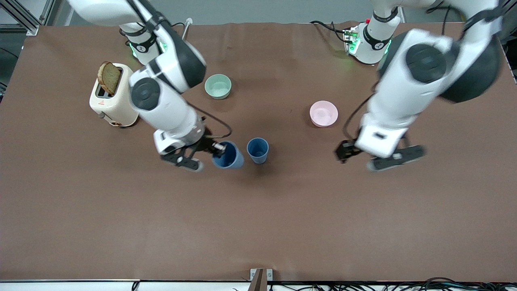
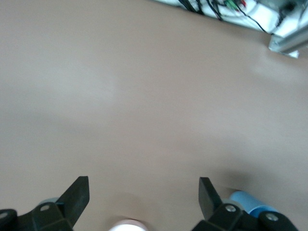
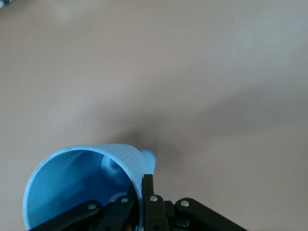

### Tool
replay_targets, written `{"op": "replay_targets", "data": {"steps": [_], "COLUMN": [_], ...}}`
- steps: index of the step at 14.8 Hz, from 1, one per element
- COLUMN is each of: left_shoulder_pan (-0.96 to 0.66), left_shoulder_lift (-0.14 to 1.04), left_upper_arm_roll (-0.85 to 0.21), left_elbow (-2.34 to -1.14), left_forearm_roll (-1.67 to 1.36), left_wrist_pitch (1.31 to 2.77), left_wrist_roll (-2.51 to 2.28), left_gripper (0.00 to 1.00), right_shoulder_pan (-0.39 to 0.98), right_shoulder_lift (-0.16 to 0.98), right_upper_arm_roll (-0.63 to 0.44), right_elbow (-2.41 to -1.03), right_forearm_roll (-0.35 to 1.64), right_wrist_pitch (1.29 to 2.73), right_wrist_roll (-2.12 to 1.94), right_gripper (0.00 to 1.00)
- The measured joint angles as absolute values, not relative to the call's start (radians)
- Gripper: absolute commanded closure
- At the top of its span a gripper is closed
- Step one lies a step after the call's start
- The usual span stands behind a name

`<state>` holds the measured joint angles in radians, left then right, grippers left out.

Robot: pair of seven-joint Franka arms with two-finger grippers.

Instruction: Stack blue cups with both arms

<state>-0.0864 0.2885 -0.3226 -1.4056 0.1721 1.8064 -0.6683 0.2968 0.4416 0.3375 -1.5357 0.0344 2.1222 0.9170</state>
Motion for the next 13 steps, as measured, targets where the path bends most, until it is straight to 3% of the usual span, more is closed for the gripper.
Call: {"op": "replay_targets", "data": {"steps": [5, 13], "left_shoulder_pan": [0.086, 0.252], "left_shoulder_lift": [0.163, 0.025], "left_upper_arm_roll": [-0.323, -0.314], "left_elbow": [-1.409, -1.412], "left_forearm_roll": [0.153, 0.046], "left_wrist_pitch": [1.679, 1.497], "left_wrist_roll": [-0.324, -0.057], "left_gripper": [0.0, 0.0], "right_shoulder_pan": [0.424, 0.432], "right_shoulder_lift": [0.468, 0.541], "right_upper_arm_roll": [0.338, 0.335], "right_elbow": [-1.553, -1.558], "right_forearm_roll": [-0.071, -0.126], "right_wrist_pitch": [2.122, 2.17], "right_wrist_roll": [1.054, 1.055], "right_gripper": [0.99, 0.99]}}
